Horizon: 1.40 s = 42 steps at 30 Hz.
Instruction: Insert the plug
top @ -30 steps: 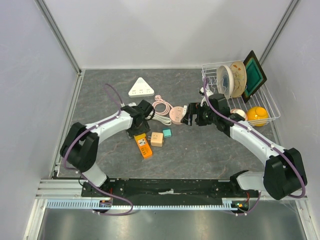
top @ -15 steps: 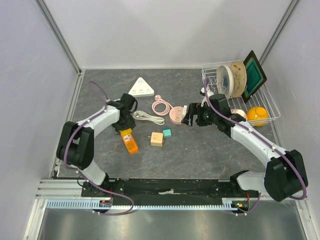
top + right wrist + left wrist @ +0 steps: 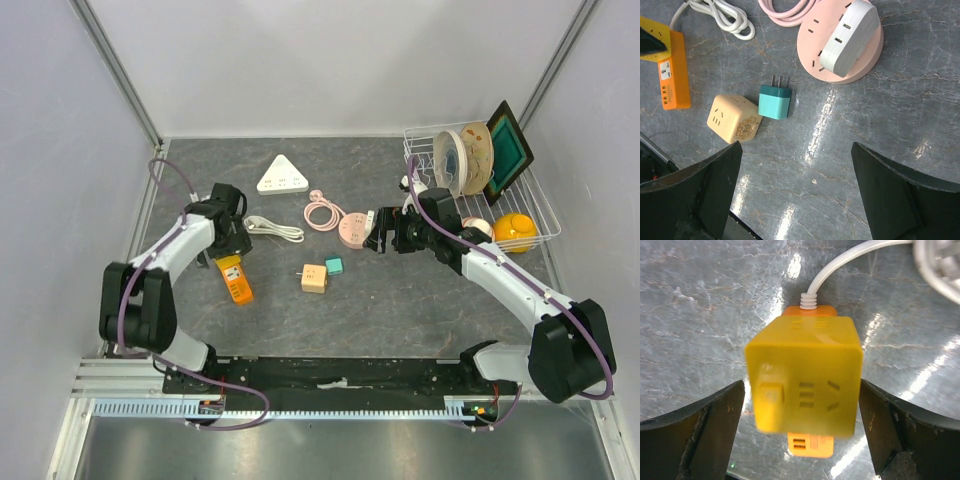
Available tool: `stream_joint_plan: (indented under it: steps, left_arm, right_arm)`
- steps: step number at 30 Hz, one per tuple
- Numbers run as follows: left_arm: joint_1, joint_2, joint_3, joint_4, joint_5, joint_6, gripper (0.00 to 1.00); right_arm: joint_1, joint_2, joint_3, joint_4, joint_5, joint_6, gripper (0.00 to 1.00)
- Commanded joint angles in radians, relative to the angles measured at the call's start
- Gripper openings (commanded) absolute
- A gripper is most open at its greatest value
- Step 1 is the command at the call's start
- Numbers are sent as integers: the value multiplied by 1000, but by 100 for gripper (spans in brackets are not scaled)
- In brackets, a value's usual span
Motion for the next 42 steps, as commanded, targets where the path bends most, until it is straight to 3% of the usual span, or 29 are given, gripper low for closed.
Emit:
stream_joint_plan:
  steps: [1, 5, 11, 17, 23, 29, 34, 42]
  left_arm:
    - [-1, -165, 63, -31, -2, 66, 99]
    - [-1, -184, 268, -48, 96, 161, 100]
    - [-4, 105, 570, 21, 285, 215, 100]
    - [-2, 430, 833, 151, 339, 229, 100]
    - [13, 659, 991, 293, 428, 272, 100]
    - [59, 825, 1147, 337, 555, 251, 100]
    - [65, 911, 1195, 305, 673, 248, 99]
    - [64, 810, 962, 323, 781, 260, 91]
  right_arm:
    - [-5, -18, 3, -8, 0, -39, 98]
    - [-3, -39, 8, -18, 11, -56, 98]
    - [-3, -41, 14, -20, 14, -71, 98]
    - [-3, -16, 0, -9, -15, -99, 98]
    - [-2, -2, -9, 2, -58, -114, 98]
    - [-2, 7, -20, 2, -70, -126, 98]
    - [-2, 28, -21, 0, -70, -128, 98]
    - [-3, 28, -24, 5, -81, -128, 98]
